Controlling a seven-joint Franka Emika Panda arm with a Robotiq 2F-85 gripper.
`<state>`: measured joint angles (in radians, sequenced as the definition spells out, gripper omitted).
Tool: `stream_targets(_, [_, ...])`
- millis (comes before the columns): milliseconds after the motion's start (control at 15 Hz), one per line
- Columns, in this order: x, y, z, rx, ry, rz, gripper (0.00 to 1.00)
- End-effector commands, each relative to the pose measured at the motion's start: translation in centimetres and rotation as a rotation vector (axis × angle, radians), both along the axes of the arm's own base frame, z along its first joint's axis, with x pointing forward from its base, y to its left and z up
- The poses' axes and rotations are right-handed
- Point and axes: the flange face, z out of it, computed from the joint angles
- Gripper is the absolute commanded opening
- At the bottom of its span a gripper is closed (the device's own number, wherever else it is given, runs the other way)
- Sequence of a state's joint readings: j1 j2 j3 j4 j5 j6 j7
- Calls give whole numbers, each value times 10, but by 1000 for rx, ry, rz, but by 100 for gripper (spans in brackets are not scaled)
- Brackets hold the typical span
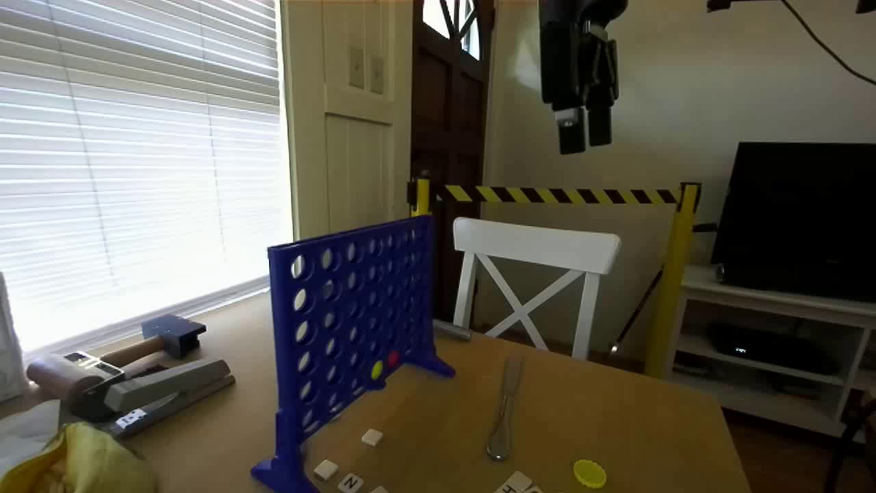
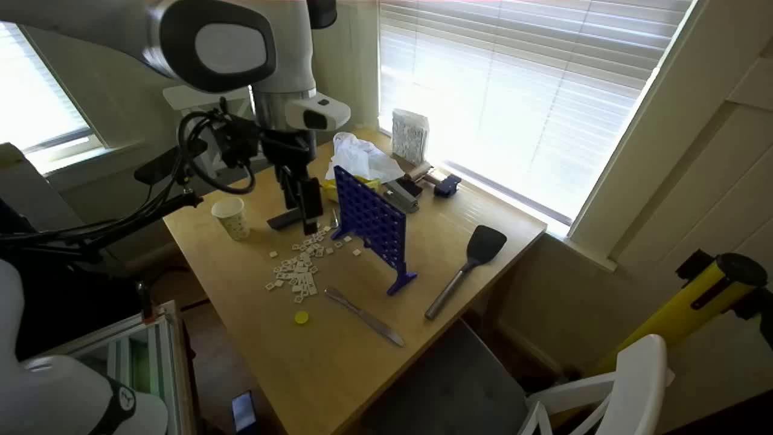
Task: Put the yellow object in the blue object
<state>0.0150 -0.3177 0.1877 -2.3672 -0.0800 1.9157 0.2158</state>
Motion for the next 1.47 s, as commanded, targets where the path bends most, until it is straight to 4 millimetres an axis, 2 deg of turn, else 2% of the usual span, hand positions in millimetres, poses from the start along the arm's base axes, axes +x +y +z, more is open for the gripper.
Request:
stream_targets(0, [0,0,0,0,1,0,100])
stream_targets(600, [3,-4,-3,17,-16,1,100])
stream_targets(733, [5,-16,-16,65,-57,141,100])
stream_targets(933, [9,-41,-47,92,-66,277,100])
stream_targets(1133, [9,-64,-88,122,-48,432,100])
stream_targets(1400, [-4,-78,-140,164,-69,533,100])
